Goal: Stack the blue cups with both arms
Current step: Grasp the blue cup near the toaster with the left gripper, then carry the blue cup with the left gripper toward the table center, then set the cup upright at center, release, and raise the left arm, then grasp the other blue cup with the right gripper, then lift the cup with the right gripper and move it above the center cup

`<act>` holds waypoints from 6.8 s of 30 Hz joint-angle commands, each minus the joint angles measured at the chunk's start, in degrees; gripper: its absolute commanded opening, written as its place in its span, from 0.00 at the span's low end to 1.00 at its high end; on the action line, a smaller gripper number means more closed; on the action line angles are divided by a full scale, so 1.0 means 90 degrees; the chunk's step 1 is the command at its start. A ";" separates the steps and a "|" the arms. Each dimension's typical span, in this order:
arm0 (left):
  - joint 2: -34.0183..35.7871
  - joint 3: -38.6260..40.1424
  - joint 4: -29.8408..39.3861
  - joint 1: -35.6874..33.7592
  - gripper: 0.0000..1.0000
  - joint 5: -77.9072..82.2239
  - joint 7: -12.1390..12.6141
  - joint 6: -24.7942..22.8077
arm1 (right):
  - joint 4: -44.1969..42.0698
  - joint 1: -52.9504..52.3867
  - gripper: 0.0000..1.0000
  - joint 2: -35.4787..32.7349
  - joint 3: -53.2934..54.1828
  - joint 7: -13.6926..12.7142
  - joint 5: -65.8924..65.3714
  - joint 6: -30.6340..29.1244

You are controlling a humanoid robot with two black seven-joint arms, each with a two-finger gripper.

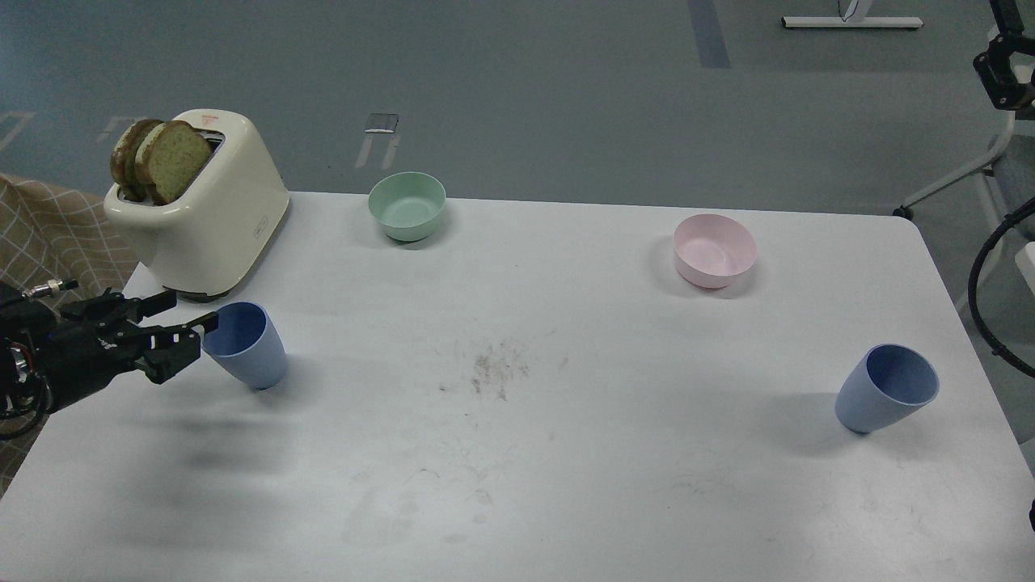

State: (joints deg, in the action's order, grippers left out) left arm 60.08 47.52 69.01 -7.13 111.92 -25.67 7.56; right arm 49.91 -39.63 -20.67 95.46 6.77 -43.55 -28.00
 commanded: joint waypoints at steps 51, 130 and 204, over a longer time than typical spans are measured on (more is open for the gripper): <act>-0.1977 -0.1763 0.1210 -0.4099 0.00 0.0689 0.0167 -0.2295 | 0.0001 0.1044 1.00 -0.0760 0.0702 -0.0001 0.0209 0.0000; -0.4000 0.1331 -0.1711 -0.3817 0.98 -0.9369 0.0587 -0.2295 | 0.3449 0.4462 0.94 -0.2342 -0.1191 0.0517 -0.7466 0.0000; -0.3990 0.1341 -0.1652 -0.3856 0.98 -0.9360 0.0597 -0.2480 | 0.3126 -0.1154 0.00 0.0637 -0.6495 -0.0274 -0.8404 0.0000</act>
State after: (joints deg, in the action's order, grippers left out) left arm 24.19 59.59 54.13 -41.85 27.69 -20.31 -14.76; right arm 77.48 -51.08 -14.72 37.28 4.30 -119.22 -28.00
